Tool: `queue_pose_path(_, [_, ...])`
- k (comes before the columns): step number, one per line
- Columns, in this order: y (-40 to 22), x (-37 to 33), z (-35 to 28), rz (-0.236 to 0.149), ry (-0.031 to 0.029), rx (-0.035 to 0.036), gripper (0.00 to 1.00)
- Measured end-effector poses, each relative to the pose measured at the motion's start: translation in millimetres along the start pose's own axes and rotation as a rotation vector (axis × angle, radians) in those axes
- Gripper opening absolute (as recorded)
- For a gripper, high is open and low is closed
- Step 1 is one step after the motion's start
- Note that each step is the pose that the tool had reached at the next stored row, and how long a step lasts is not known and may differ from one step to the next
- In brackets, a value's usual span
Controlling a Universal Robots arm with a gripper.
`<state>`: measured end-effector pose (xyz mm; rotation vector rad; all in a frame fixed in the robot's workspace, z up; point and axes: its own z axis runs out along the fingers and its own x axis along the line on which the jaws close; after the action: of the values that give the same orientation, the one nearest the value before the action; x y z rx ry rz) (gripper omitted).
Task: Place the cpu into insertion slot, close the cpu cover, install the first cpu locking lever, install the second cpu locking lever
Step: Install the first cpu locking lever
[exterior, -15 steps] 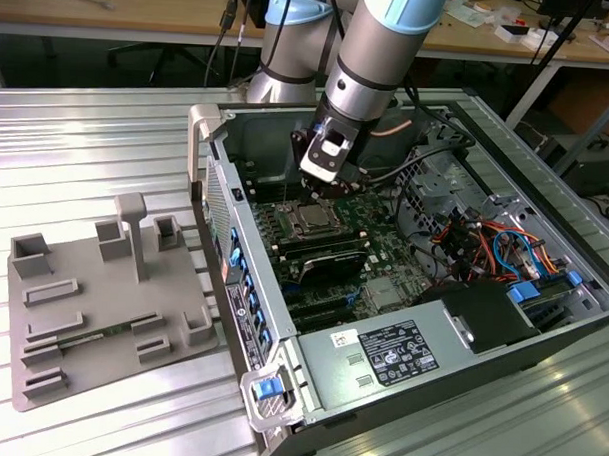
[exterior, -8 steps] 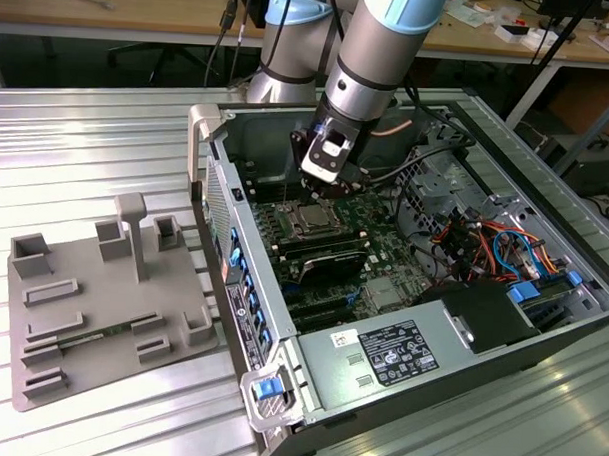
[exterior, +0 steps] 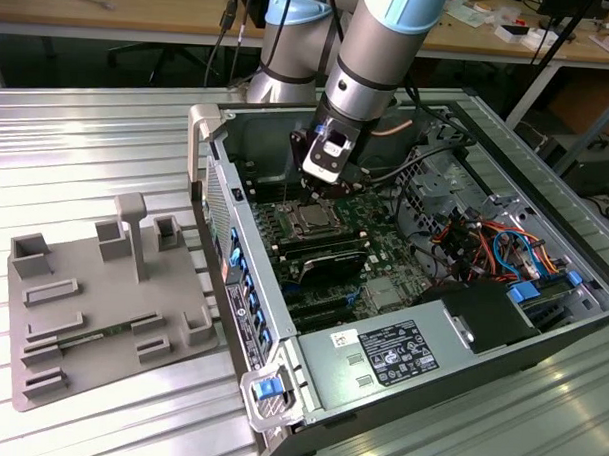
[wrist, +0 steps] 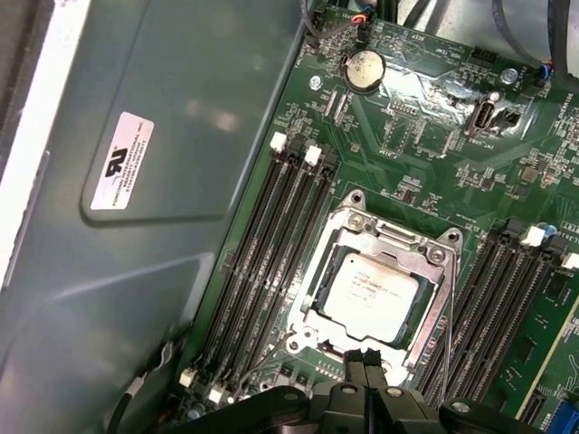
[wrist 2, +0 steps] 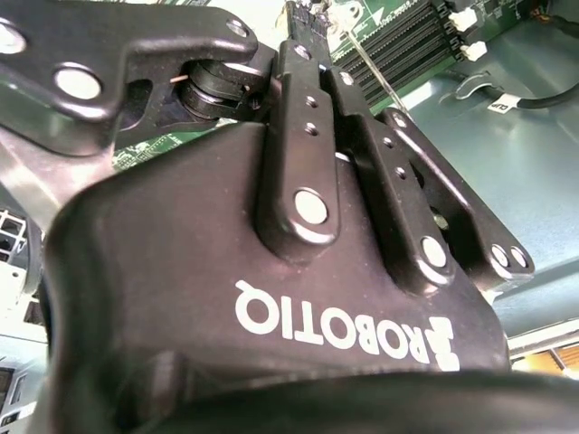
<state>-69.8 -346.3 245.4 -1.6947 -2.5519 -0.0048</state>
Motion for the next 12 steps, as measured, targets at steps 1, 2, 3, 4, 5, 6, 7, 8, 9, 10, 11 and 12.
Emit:
queue_pose_path(1, [0.0,0.0,0.0,-0.002,-0.0001,0.0001,0.11])
queue_pose_path(2, [0.0,0.0,0.0,-0.004,-0.0002,0.0003,0.11])
queue_pose_path(3, [0.0,0.0,0.0,-0.006,-0.0002,0.0004,0.11])
queue_pose_path(4, [0.0,0.0,0.0,-0.009,-0.0004,0.0007,0.11])
queue_pose_path(5, [0.0,0.0,0.0,-0.013,-0.0005,0.0009,0.11])
queue_pose_path(6, [0.0,0.0,0.0,-0.015,-0.0006,0.0010,0.11])
queue_pose_path(7, [0.0,0.0,0.0,-0.017,-0.0007,0.0011,0.11])
queue_pose_path(8, [0.0,0.0,0.0,-0.020,-0.0008,0.0013,0.11])
queue_pose_path(9, [0.0,0.0,0.0,-0.022,-0.0009,0.0015,0.11])
queue_pose_path(10, [0.0,0.0,0.0,-0.023,-0.0009,0.0016,0.11])
queue_pose_path(11, [0.0,0.0,0.0,-0.025,-0.0010,0.0017,0.11])
queue_pose_path(12, [0.0,0.0,0.0,-0.027,-0.0010,0.0018,0.11])
